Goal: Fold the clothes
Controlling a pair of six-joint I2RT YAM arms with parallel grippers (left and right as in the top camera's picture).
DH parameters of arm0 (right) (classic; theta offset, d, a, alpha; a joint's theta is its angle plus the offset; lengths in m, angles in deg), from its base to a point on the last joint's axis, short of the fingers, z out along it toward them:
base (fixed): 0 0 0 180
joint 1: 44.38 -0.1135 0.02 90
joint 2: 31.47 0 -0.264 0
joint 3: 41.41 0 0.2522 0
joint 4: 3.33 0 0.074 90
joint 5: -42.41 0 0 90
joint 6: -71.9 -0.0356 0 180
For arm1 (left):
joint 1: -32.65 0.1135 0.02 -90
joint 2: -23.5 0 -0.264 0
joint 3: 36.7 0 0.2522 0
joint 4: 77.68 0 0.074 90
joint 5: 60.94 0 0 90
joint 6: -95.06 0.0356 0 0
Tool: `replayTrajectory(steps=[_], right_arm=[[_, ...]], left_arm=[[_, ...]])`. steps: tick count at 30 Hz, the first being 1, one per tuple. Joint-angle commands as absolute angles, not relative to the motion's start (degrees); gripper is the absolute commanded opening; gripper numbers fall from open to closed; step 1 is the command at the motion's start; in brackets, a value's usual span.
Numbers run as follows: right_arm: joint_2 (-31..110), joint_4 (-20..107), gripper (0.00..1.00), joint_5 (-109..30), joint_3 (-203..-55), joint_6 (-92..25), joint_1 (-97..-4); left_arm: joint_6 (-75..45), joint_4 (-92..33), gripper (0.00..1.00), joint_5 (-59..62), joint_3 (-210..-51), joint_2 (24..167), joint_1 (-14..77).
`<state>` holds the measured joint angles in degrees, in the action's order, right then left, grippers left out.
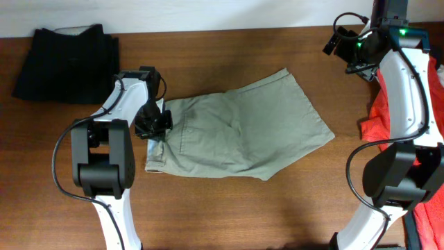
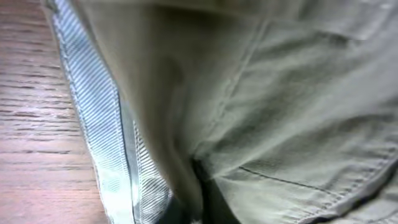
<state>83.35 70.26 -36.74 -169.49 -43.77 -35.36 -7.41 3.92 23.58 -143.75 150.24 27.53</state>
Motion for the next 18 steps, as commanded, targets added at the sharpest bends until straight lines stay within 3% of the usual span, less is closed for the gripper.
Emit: replayTrajectory(steps=[1,11,18], right_arm=[[83.6,70.2,0.99,-36.8,-170.5,-43.6,-35.3],[83.6,70.2,0.99,-36.8,-170.5,-43.6,-35.3],[83.6,70.2,0.99,-36.8,-170.5,-43.6,-35.3]], left_arm=[[-7.8,3.4,0.01,30.9,-142.4,151.2,30.7],[-7.7,13.6,0.0,31.5,-155.1,151.2,46.1],[-7.8,26.2,0.01,32.1,-171.8,150.9,44.0]])
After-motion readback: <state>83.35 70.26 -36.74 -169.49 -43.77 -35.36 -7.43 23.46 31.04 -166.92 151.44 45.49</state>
